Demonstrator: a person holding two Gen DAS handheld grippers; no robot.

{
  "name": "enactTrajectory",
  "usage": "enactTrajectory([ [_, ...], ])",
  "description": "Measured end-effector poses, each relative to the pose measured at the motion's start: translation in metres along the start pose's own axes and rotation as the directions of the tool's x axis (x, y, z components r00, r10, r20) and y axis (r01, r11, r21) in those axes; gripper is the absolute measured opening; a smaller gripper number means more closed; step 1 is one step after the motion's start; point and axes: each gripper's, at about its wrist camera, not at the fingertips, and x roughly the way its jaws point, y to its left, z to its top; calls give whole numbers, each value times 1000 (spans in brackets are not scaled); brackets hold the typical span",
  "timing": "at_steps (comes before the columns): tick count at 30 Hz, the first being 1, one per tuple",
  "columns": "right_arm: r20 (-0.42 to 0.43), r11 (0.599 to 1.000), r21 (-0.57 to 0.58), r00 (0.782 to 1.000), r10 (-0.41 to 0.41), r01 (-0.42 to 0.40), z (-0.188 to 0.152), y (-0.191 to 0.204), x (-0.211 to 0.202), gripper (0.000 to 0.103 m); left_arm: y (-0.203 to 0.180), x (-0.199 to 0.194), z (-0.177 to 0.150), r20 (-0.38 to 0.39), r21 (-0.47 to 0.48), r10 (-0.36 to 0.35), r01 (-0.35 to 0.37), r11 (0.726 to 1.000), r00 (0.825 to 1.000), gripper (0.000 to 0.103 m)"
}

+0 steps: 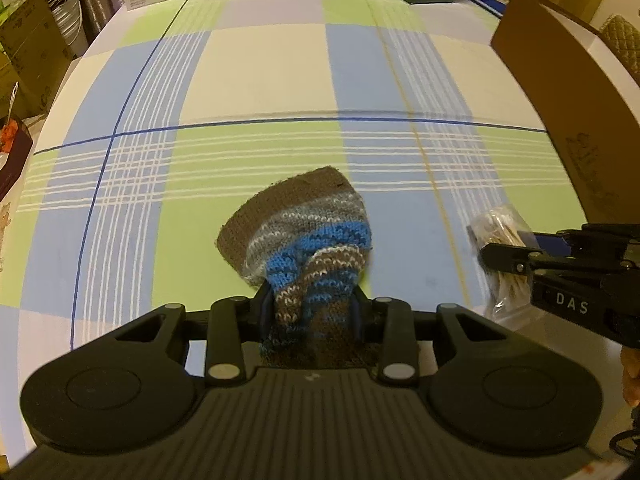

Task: Organize objects
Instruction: 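Carry the knitted sock and cotton-swab bag over the brown box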

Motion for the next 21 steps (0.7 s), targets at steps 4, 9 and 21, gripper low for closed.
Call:
enactTrajectory([
  [4, 16, 1000, 12, 1000, 8, -8, -3, -1, -13, 22, -9, -11, -1, 22, 18, -10, 9, 1000, 1000, 31],
  [9, 45, 999, 26, 999, 17, -18, -7, -4, -32, 21, -23, -24, -1, 50, 42, -27, 24, 999, 998, 31],
  [21, 130, 998, 47, 991, 34, -41, -14, -17, -83, 22, -60, -53, -1, 113, 97, -79, 68, 993, 991, 31],
])
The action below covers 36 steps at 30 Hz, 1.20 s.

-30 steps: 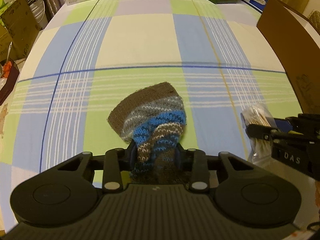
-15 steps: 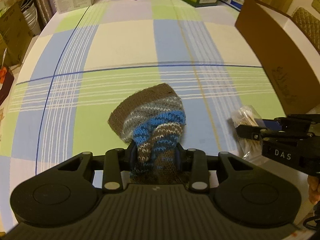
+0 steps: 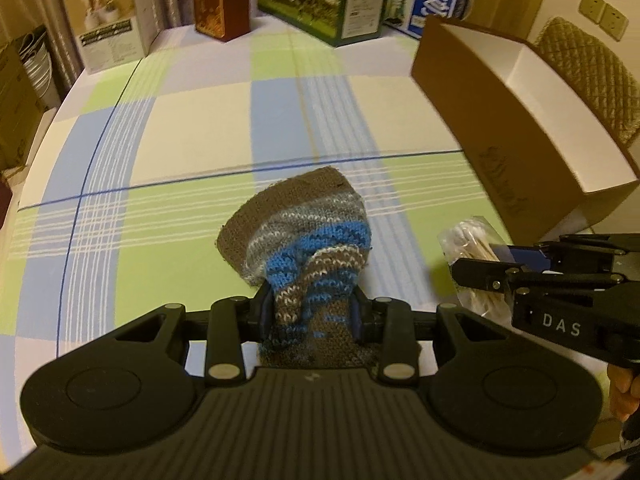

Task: Organize objects
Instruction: 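Carry the knitted sock and cotton-swab bag over the brown box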

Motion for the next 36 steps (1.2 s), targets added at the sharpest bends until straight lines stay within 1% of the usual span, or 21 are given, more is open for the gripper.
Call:
enactTrajectory([
  [7, 65, 1000, 22, 998, -11, 9, 6, -21, -33, 22, -33, -15, 14, 52, 46, -43, 40, 998, 998, 31],
  [14, 135, 997, 64, 989, -55, 46, 15, -55, -70, 22, -77, -28, 35, 112, 109, -102, 89, 990, 989, 31],
  [19, 184, 993, 91, 978, -94, 78, 25, -86, -95, 22, -109, -31, 56, 142, 150, -144, 123, 981, 979, 31],
  [24, 233, 986, 116, 961, -146, 121, 38, -120, -116, 22, -148, -31, 79, 166, 200, -194, 160, 967, 967, 31],
  [29, 250, 976, 139, 948, -196, 166, 49, -152, -125, 22, -185, -24, 99, 179, 242, -232, 185, 952, 956, 31],
  [36, 241, 966, 149, 939, -245, 213, 61, -192, -124, 22, -226, -5, 126, 170, 271, -259, 207, 940, 951, 31],
])
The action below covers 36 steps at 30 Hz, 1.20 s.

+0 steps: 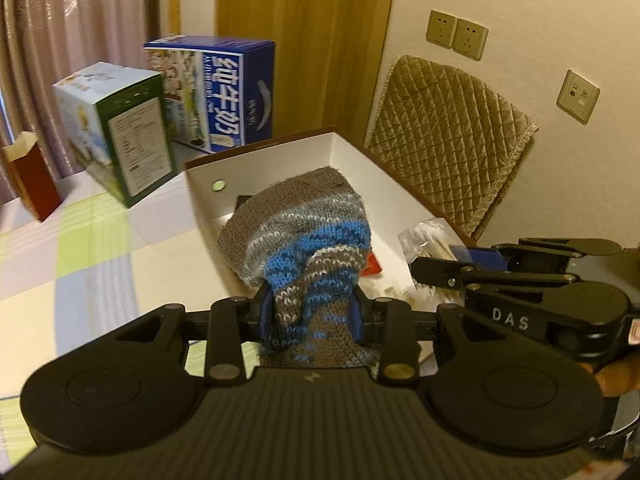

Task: Organize objects
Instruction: 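Carry the knitted sock and cotton-swab bag over the brown box, then open the left tool releasing the sock while the right tool releases the swab bag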

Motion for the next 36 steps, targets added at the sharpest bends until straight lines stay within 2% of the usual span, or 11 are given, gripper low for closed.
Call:
enactTrajectory([
  [9, -32, 1000, 8, 999, -14, 14, 8, -30, 24, 22, -14, 45, 23, -37, 16, 5, -5, 1000, 999, 31],
  [26, -68, 999, 29, 998, -19, 21, 20, -60, 56, 22, -19, 108, 48, -105, 26, 13, -10, 1000, 994, 32],
  [29, -68, 999, 34, 997, -23, 26, 22, -63, 59, 22, -20, 114, 51, -104, 28, 5, -2, 1000, 995, 36],
  [32, -67, 999, 39, 997, -27, 29, 22, -66, 60, 22, -21, 120, 54, -90, 35, 8, -4, 999, 996, 44],
  [33, -67, 999, 41, 997, -27, 30, 23, -66, 61, 22, -21, 122, 55, -84, 41, 14, -10, 999, 996, 52],
  [35, -67, 999, 43, 997, -27, 30, 23, -67, 61, 22, -20, 122, 57, -73, 47, 18, -15, 999, 997, 59],
  [36, -67, 999, 42, 997, -29, 31, 22, -67, 61, 22, -20, 121, 57, -70, 50, 19, -15, 999, 997, 67],
])
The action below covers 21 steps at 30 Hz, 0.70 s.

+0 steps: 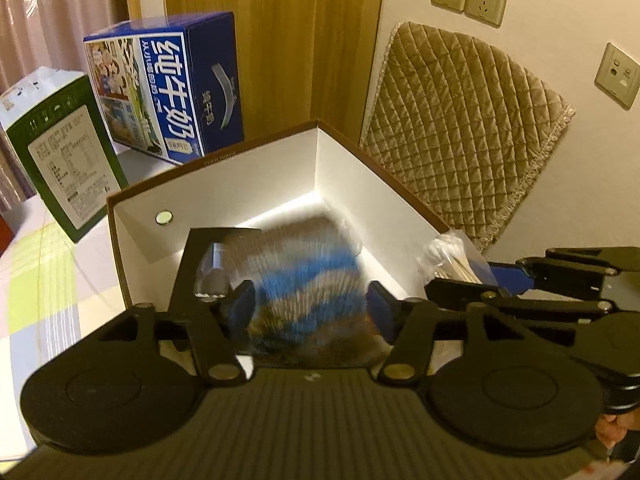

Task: Organize objects
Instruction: 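Open the left tool releasing the sock while the right tool releases the swab bag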

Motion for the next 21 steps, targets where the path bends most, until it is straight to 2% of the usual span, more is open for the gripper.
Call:
enactTrajectory([
  [1, -1, 1000, 1, 1000, 2, -2, 0, 0, 0, 22, 1, -1, 0, 6, -1, 6, -6, 1000, 1000, 75],
  [2, -2, 1000, 3, 1000, 2, -2, 0, -1, 1, 22, 3, -2, 0, 14, -3, 10, -10, 1000, 1000, 78],
  [7, -10, 1000, 0, 1000, 7, -7, -1, 0, 4, 22, 13, -6, 1, 5, -18, 35, -35, 999, 999, 84],
  [21, -31, 999, -14, 999, 32, -33, 0, 6, 14, 22, 31, -12, -8, -31, -76, 73, -75, 994, 997, 90],
])
